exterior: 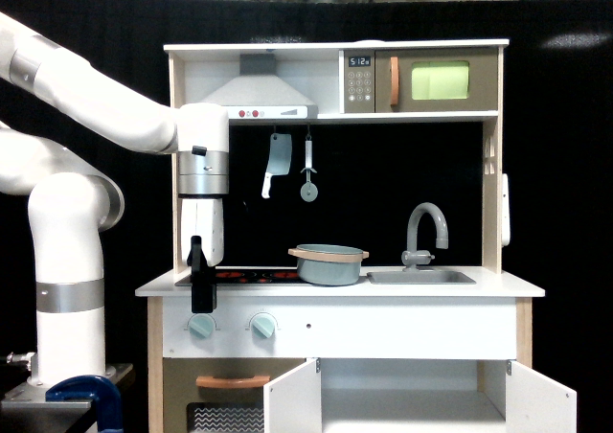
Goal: Put the bowl inside the kitchen cabinet
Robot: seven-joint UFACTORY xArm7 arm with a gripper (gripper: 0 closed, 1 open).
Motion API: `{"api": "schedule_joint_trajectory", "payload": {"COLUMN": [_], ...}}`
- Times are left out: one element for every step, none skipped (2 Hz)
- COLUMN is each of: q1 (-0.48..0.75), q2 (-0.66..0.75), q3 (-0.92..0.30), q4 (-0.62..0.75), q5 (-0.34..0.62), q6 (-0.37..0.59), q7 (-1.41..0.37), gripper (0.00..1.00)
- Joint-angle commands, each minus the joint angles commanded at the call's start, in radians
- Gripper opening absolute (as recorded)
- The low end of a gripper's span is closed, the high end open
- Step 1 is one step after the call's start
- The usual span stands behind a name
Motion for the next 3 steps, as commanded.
{"api": "schedule_joint_trajectory", "payload": {"q1": [-0.003,-0.006,-0.033], "q2": [-0.009,-0.184,-0.121], "q3": [0.002,0.008,-0.016], "q4": [0.011,0.04,0.101], "q5": [-0.008,0.006,0.049], "q6": [0.02,0.084,0.005], "q7": [0.003,0.05,0.117], "gripper": [1.0,1.0,1.0]}}
